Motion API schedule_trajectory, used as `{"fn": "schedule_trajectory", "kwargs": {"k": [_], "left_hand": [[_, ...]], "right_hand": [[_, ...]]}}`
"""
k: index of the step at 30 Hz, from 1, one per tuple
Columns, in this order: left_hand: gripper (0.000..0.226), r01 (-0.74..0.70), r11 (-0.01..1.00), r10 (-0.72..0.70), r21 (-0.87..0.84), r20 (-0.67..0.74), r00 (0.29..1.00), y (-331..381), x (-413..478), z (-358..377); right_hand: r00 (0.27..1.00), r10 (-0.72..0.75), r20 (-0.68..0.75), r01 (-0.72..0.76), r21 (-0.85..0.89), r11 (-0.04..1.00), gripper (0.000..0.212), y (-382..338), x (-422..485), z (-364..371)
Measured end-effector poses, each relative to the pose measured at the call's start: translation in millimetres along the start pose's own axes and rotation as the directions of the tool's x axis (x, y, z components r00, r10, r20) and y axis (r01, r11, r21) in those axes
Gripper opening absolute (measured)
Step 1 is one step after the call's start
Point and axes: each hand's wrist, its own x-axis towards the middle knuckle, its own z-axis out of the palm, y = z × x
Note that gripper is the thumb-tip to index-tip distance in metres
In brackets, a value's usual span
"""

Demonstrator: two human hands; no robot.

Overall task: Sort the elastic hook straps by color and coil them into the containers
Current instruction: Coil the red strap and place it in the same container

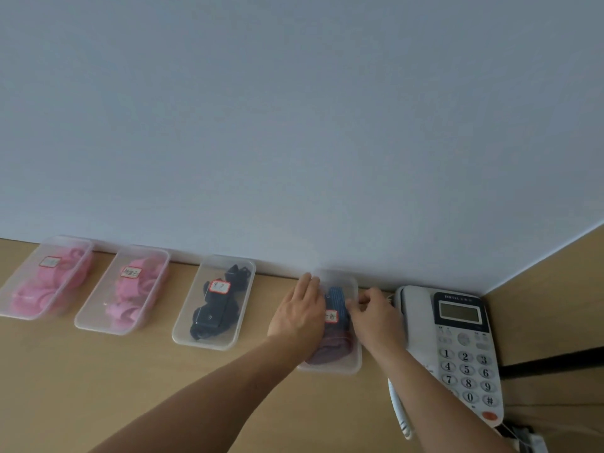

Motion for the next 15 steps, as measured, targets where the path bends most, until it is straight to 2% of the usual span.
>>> {"fn": "schedule_trajectory", "kwargs": {"k": [2, 4, 9, 12, 15], "left_hand": [[0.065, 0.097, 0.992, -0.094, -0.086, 0.031, 0.995, 12.1, -0.1, 4.8], [0.072, 0.137, 0.979, -0.14, -0.153, -0.009, 0.99, 22.7, -3.0, 11.1], [0.088, 0.098, 0.991, -0.101, -0.093, -0.032, 0.994, 21.8, -6.1, 16.6], [0.09, 0.075, 0.994, -0.077, -0.086, -0.026, 0.997, 21.9, -5.6, 12.9], [0.088, 0.06, 0.995, -0.061, -0.076, -0.018, 0.998, 22.0, -5.3, 9.2]], "right_hand": [[1.0, 0.008, 0.011, -0.008, 0.013, 1.0, 0.023, 0.1, 1.2, 0.0], [1.0, 0.013, 0.026, -0.014, 0.035, 0.999, 0.021, 1.2, 2.5, 0.5], [0.993, 0.019, 0.113, -0.023, 0.039, 0.999, 0.02, 5.4, 19.0, -2.8], [0.995, 0.036, 0.088, -0.047, 0.124, 0.991, 0.022, -1.8, 37.1, -7.2], [0.998, 0.015, 0.06, -0.023, 0.133, 0.991, 0.036, -6.9, 48.8, -5.9]]}}
